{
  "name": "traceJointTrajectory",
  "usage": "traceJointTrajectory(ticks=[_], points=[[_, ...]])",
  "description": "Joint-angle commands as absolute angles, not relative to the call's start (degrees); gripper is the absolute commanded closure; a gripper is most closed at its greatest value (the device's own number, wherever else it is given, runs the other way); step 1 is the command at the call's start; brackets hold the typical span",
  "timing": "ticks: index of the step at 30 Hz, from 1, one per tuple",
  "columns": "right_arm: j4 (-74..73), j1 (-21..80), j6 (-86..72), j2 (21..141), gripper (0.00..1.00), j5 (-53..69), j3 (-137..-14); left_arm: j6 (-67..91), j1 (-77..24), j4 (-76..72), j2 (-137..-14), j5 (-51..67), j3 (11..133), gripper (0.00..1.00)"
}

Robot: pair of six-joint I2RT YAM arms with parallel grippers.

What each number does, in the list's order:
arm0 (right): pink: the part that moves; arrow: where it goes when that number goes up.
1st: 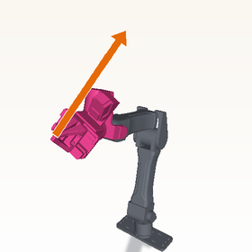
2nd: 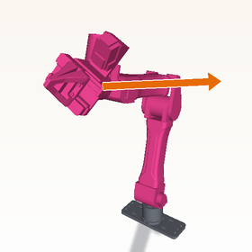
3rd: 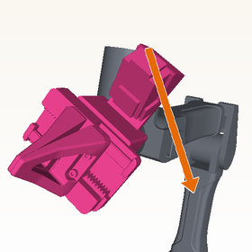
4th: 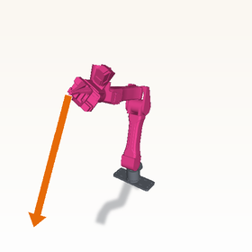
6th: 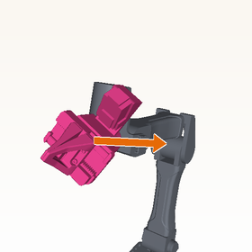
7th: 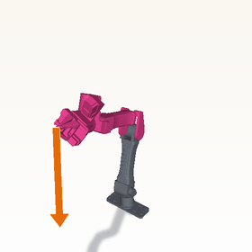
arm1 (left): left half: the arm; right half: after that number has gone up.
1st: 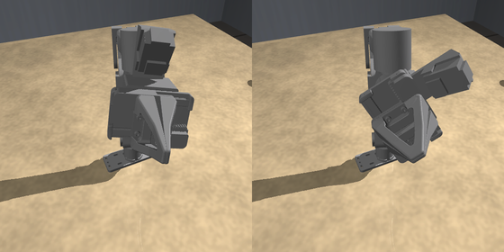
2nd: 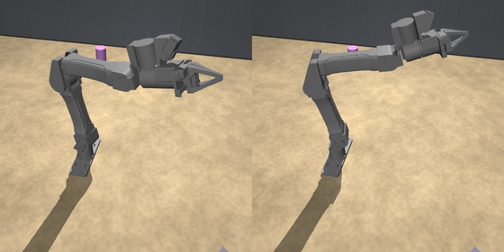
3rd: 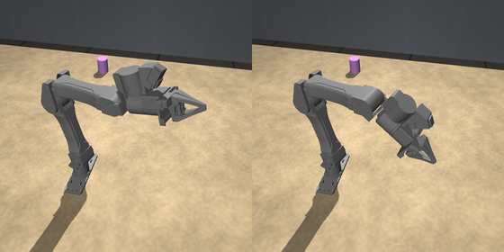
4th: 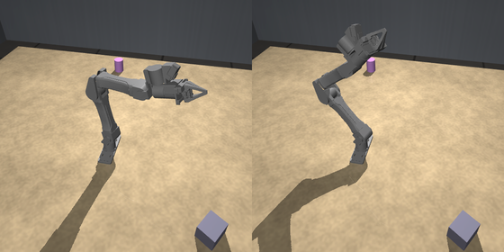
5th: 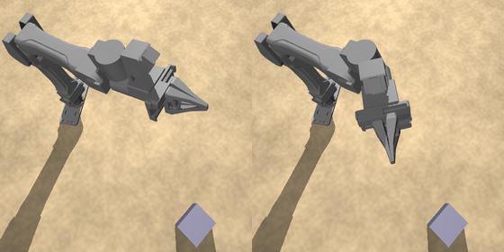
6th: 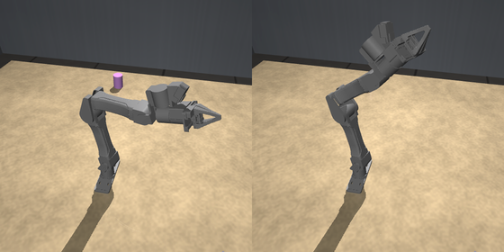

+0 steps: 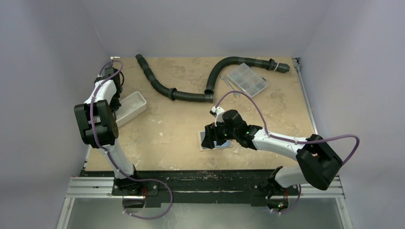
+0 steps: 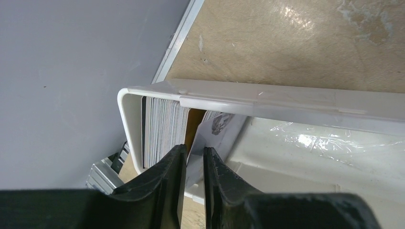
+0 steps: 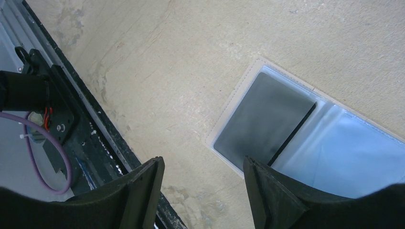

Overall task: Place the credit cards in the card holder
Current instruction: Pick up the credit card from the storage box.

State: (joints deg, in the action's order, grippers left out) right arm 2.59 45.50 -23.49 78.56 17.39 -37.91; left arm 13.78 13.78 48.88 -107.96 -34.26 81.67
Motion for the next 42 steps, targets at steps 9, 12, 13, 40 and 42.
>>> traceJointTrajectory(ticks=[9, 12, 13, 40, 42], points=[[3.2, 46.1, -22.5, 77.8, 0.30, 16.0, -38.4, 12.8, 14.1, 49.4, -104.9, -36.0, 84.2, 0.89], [3.2, 46.1, -22.5, 77.8, 0.30, 16.0, -38.4, 13.0, 14.2, 49.9, -104.9, -35.4, 84.5, 0.95], [3.2, 46.1, -22.6, 77.8, 0.30, 16.0, -38.4, 13.0, 14.1, 50.1, -104.9, -35.2, 84.7, 0.97], [2.9, 46.2, -22.6, 78.7, 0.29, 15.4, -38.8, 14.3, 13.9, 58.1, -99.7, -22.5, 94.0, 1.00], [2.5, 45.9, -22.6, 79.1, 0.29, 15.2, -39.1, 14.5, 13.9, 58.5, -98.5, -17.8, 95.4, 1.00]])
